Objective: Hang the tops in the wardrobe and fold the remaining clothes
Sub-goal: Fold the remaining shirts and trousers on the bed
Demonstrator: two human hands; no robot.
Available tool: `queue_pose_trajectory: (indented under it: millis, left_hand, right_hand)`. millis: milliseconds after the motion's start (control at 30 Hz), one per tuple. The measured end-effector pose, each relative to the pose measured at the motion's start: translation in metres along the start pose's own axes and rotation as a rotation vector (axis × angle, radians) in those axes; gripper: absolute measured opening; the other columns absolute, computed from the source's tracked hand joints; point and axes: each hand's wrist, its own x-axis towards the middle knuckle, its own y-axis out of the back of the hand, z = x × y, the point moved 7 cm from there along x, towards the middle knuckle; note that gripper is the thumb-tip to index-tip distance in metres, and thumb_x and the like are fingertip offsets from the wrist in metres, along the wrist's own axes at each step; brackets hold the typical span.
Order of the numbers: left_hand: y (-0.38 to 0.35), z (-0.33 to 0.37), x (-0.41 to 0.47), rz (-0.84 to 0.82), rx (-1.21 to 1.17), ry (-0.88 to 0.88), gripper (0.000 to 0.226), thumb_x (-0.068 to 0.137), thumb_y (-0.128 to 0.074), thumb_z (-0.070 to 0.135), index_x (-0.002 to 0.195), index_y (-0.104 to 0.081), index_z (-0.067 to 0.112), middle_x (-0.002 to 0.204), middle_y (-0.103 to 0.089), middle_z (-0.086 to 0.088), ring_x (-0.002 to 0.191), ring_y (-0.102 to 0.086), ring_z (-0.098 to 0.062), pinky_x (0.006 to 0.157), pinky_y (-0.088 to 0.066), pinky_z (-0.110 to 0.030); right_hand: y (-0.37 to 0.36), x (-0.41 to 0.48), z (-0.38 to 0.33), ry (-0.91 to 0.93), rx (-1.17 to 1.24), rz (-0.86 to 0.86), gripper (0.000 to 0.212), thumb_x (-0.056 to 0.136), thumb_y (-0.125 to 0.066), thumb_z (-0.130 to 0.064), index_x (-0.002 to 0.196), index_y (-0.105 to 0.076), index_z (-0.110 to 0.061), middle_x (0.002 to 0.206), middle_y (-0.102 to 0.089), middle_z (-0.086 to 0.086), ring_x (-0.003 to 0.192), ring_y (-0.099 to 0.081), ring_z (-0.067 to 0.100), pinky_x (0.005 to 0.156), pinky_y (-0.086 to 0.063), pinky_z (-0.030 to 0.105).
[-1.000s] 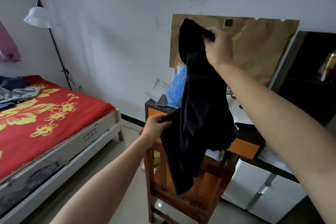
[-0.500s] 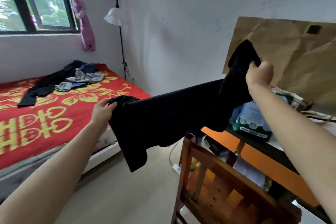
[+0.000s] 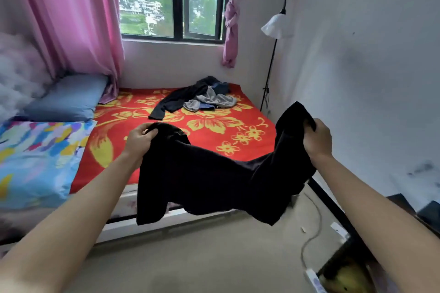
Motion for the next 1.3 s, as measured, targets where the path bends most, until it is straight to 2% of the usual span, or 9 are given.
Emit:
queue_pose_trajectory:
  millis: [100, 267, 367, 500, 700, 867, 1000, 1167, 1300]
  left_hand:
    - [0.034, 0.001, 0.067, 0.005, 0.016, 0.009, 0.019, 0.096, -0.048, 0.005, 0.088, -0.060, 0.018, 0.082, -0.059, -0.001, 0.072, -0.055, -0.014, 0.054, -0.048, -0.013]
    - [0.057, 0.012, 0.160, -0.060, 0.087, -0.026, 0.020, 0.094, -0.050, 0.005, 0.092, -0.063, 0.020, 0.087, -0.063, -0.003, 0.080, -0.058, -0.017, 0.069, -0.048, -0.023]
    - [0.053, 0.024, 0.213, -0.064, 0.139, -0.079, 0.016, 0.093, -0.051, 0.003, 0.099, -0.063, 0.013, 0.085, -0.062, -0.001, 0.075, -0.058, -0.012, 0.063, -0.048, -0.013]
    - [0.034, 0.037, 0.265, -0.069, 0.190, -0.121, 0.014, 0.093, -0.052, 0.003, 0.100, -0.062, 0.010, 0.083, -0.062, -0.001, 0.067, -0.059, -0.005, 0.056, -0.046, -0.007]
    - [-0.009, 0.013, 0.341, -0.182, 0.344, -0.076, 0.014, 0.094, -0.051, 0.005, 0.094, -0.065, 0.009, 0.085, -0.064, -0.004, 0.074, -0.059, -0.012, 0.068, -0.046, -0.023]
    - [-0.029, 0.002, 0.400, -0.139, 0.361, -0.013, 0.020, 0.093, -0.052, 0.004, 0.082, -0.066, 0.014, 0.080, -0.065, -0.002, 0.069, -0.062, -0.008, 0.066, -0.048, -0.016]
    - [-0.030, 0.007, 0.443, -0.134, 0.339, 0.019, 0.021, 0.092, -0.053, 0.001, 0.082, -0.067, 0.014, 0.082, -0.066, -0.005, 0.071, -0.061, -0.008, 0.074, -0.048, -0.021]
    - [0.016, -0.016, 0.467, -0.008, 0.465, 0.086, 0.017, 0.090, -0.058, 0.005, 0.084, -0.068, 0.018, 0.084, -0.066, -0.001, 0.075, -0.057, -0.008, 0.073, -0.043, -0.020]
    - [0.026, -0.047, 0.479, -0.007, 0.441, 0.156, 0.016, 0.089, -0.059, 0.006, 0.084, -0.069, 0.018, 0.087, -0.069, -0.006, 0.076, -0.061, -0.011, 0.072, -0.045, -0.022]
  right_hand:
    - [-0.090, 0.040, -0.038, 0.028, 0.070, -0.094, 0.022, 0.098, -0.039, -0.019, 0.081, -0.048, -0.007, 0.072, -0.048, 0.004, 0.072, -0.044, 0.023, 0.065, -0.032, 0.030]
    - [-0.209, 0.085, -0.063, -0.018, 0.137, -0.243, 0.026, 0.095, -0.049, -0.020, 0.073, -0.056, -0.007, 0.071, -0.049, 0.007, 0.073, -0.046, 0.021, 0.063, -0.031, 0.032]
    - [-0.280, 0.093, -0.066, -0.064, 0.010, -0.459, 0.018, 0.094, -0.051, -0.015, 0.087, -0.059, -0.001, 0.081, -0.053, 0.011, 0.076, -0.046, 0.022, 0.057, -0.031, 0.032]
    - [-0.352, 0.104, -0.073, -0.065, -0.062, -0.663, 0.046, 0.092, -0.056, -0.019, 0.134, -0.043, -0.006, 0.122, -0.053, 0.013, 0.103, -0.055, 0.024, 0.082, -0.046, 0.036]
    - [-0.466, 0.123, -0.098, 0.189, -0.037, -0.931, 0.057, 0.087, -0.066, -0.022, 0.137, -0.042, -0.009, 0.135, -0.047, 0.013, 0.123, -0.046, 0.022, 0.095, -0.041, 0.029]
    - [-0.542, 0.144, -0.124, 0.344, 0.091, -1.013, 0.057, 0.083, -0.069, -0.029, 0.132, -0.046, -0.012, 0.125, -0.052, 0.008, 0.115, -0.049, 0.020, 0.097, -0.043, 0.033]
    - [-0.575, 0.184, -0.141, 0.364, 0.220, -0.877, 0.007, 0.085, -0.061, -0.016, 0.093, -0.061, -0.015, 0.086, -0.062, -0.001, 0.081, -0.058, 0.014, 0.072, -0.046, 0.030]
    - [-0.598, 0.235, -0.172, 0.235, 0.474, -0.868, 0.017, 0.090, -0.053, -0.004, 0.083, -0.063, -0.015, 0.075, -0.060, -0.008, 0.069, -0.056, 0.002, 0.062, -0.041, 0.012]
    - [-0.619, 0.235, -0.208, 0.327, 0.467, -0.927, 0.016, 0.089, -0.053, -0.002, 0.083, -0.063, -0.013, 0.074, -0.060, -0.006, 0.067, -0.055, 0.002, 0.059, -0.040, 0.009]
